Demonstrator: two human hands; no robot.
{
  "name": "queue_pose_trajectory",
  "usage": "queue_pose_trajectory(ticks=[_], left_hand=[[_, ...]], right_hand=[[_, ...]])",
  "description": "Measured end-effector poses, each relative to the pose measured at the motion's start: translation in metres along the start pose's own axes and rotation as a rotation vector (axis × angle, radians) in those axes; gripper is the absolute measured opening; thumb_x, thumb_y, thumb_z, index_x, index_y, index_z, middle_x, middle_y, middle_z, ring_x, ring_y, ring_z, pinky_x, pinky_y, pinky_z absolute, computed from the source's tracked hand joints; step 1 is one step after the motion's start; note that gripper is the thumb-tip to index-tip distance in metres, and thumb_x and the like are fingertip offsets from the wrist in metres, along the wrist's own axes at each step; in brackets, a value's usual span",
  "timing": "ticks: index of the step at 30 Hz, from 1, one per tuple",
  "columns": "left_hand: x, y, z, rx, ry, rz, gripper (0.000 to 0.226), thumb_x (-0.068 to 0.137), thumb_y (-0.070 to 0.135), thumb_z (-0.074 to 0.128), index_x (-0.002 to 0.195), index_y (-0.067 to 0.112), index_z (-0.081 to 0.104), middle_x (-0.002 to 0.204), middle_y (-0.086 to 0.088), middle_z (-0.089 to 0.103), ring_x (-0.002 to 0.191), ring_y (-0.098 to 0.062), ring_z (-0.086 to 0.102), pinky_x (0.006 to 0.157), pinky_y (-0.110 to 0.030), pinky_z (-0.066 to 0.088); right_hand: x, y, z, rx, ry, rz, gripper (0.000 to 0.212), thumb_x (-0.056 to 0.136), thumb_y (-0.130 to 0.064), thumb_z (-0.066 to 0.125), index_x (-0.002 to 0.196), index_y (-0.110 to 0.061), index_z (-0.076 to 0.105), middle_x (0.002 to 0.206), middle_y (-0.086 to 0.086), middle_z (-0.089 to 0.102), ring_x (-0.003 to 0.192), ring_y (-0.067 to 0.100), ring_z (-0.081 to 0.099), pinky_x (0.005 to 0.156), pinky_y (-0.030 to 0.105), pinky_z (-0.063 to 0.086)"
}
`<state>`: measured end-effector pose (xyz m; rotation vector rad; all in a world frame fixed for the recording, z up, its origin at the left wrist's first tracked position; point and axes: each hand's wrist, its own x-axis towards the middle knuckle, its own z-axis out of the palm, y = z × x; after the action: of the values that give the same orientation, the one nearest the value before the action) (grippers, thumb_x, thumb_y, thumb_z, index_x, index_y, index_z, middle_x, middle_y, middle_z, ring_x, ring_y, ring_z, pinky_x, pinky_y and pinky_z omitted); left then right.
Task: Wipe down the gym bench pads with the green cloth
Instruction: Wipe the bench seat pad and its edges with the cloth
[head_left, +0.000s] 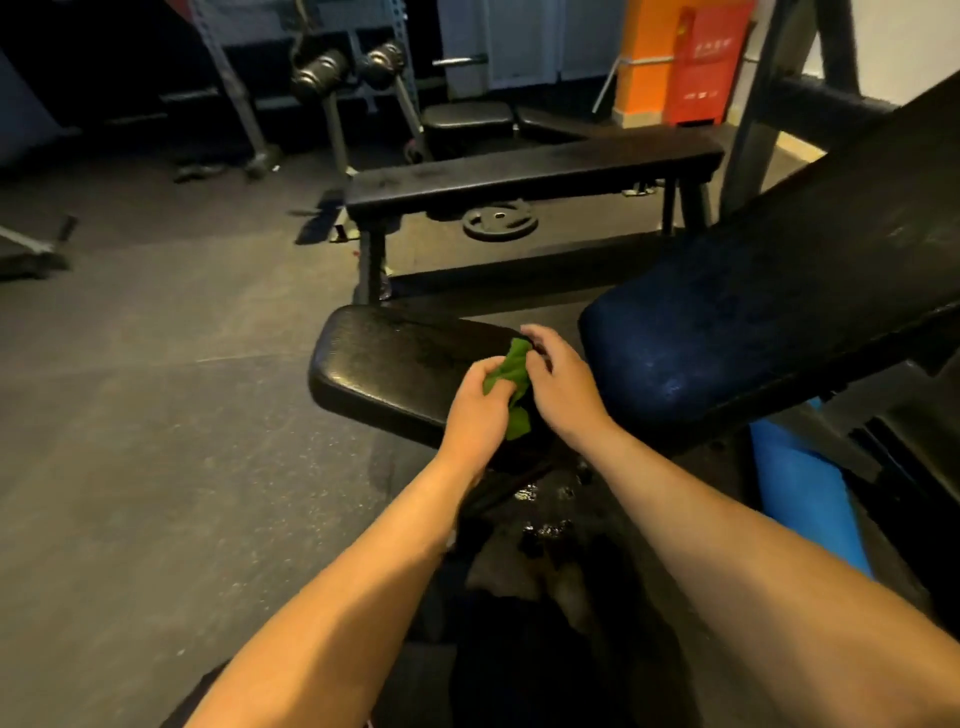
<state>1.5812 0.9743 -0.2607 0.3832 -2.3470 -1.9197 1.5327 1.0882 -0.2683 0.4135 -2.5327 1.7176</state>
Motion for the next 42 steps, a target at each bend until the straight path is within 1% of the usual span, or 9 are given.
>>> queue_pose_trajectory(ticks=[4, 7, 14, 19, 25, 30, 36, 38, 42], left_hand=[[0.007, 0.009, -0.062, -0.068, 0.104, 0.031, 0.037, 0.098, 0.028, 0.055, 0.135, 0.032, 0.058, 0.134, 0.006, 0.053, 0.116, -0.009, 0.058, 0.099, -0.028, 0.047], [0.008, 0.016, -0.092, -0.258, 0.102, 0.003, 0.037, 0.097, 0.026, 0.053, 0.132, 0.029, 0.062, 0.123, 0.003, 0.069, 0.114, -0.012, 0.065, 0.103, -0.040, 0.050], [0.014, 0.018, -0.147, -0.101, 0.343, 0.133, 0.035, 0.104, 0.020, 0.047, 0.138, 0.024, 0.056, 0.123, 0.008, 0.064, 0.109, -0.001, 0.060, 0.084, -0.017, 0.048], [0.030, -0.018, -0.182, -0.007, 0.498, 0.083, 0.041, 0.100, 0.036, 0.039, 0.138, 0.042, 0.054, 0.135, 0.005, 0.058, 0.124, -0.014, 0.054, 0.110, -0.042, 0.042], [0.040, -0.045, -0.189, -0.306, 0.393, -0.051, 0.030, 0.099, 0.031, 0.040, 0.105, 0.041, 0.067, 0.114, 0.001, 0.070, 0.113, -0.018, 0.064, 0.103, -0.045, 0.049], [0.048, -0.054, -0.195, -0.296, 0.344, -0.072, 0.044, 0.101, 0.026, 0.048, 0.145, 0.024, 0.050, 0.144, 0.005, 0.053, 0.132, -0.013, 0.051, 0.116, -0.042, 0.038], [0.044, -0.058, -0.203, -0.091, 0.173, -0.059, 0.075, 0.091, 0.048, 0.067, 0.154, 0.026, 0.034, 0.149, 0.011, 0.042, 0.138, -0.008, 0.041, 0.116, -0.031, 0.033], [0.047, -0.060, -0.201, -0.052, 0.164, -0.078, 0.099, 0.074, 0.059, 0.074, 0.157, 0.028, 0.028, 0.155, 0.005, 0.039, 0.141, -0.011, 0.039, 0.118, -0.035, 0.033], [0.046, -0.063, -0.199, -0.124, 0.206, -0.069, 0.093, 0.087, 0.025, 0.077, 0.159, 0.018, 0.018, 0.151, 0.002, 0.044, 0.131, -0.007, 0.046, 0.108, -0.026, 0.039]], right_hand=[[0.006, -0.043, 0.049, 0.353, -0.104, 0.049, 0.030, 0.101, -0.019, 0.053, 0.127, -0.028, 0.040, 0.125, 0.003, 0.051, 0.102, 0.007, 0.061, 0.081, 0.021, 0.052], [0.008, -0.056, 0.076, 0.275, -0.159, -0.056, 0.031, 0.097, -0.018, 0.059, 0.119, -0.032, 0.042, 0.125, 0.002, 0.050, 0.111, 0.008, 0.057, 0.090, 0.026, 0.052], [0.033, -0.086, 0.130, 0.103, -0.201, -0.293, 0.039, 0.100, -0.017, 0.054, 0.136, -0.030, 0.048, 0.131, -0.002, 0.044, 0.115, -0.006, 0.047, 0.092, 0.001, 0.035], [0.043, -0.099, 0.178, -0.104, -0.335, -0.425, 0.044, 0.100, -0.019, 0.053, 0.144, -0.022, 0.049, 0.137, 0.001, 0.044, 0.126, 0.012, 0.043, 0.109, 0.022, 0.034], [0.070, -0.086, 0.201, -0.583, -0.356, -0.757, 0.032, 0.097, -0.028, 0.051, 0.125, -0.019, 0.065, 0.136, -0.001, 0.054, 0.125, 0.023, 0.036, 0.112, 0.035, 0.028], [0.125, -0.094, 0.215, -0.507, -0.355, -0.559, 0.027, 0.089, -0.022, 0.045, 0.096, -0.015, 0.070, 0.103, 0.001, 0.068, 0.105, 0.024, 0.055, 0.100, 0.038, 0.041], [0.157, -0.099, 0.221, -0.429, -0.345, -0.244, 0.030, 0.094, -0.017, 0.045, 0.110, -0.015, 0.070, 0.107, 0.007, 0.068, 0.098, 0.023, 0.060, 0.084, 0.034, 0.046], [0.151, -0.099, 0.220, -0.430, -0.332, -0.258, 0.029, 0.095, -0.019, 0.044, 0.110, -0.015, 0.069, 0.108, 0.006, 0.067, 0.099, 0.022, 0.060, 0.086, 0.037, 0.048], [0.122, -0.103, 0.216, -0.442, -0.440, -0.483, 0.023, 0.090, -0.016, 0.047, 0.090, -0.014, 0.070, 0.096, 0.003, 0.067, 0.096, 0.019, 0.057, 0.088, 0.040, 0.047]])
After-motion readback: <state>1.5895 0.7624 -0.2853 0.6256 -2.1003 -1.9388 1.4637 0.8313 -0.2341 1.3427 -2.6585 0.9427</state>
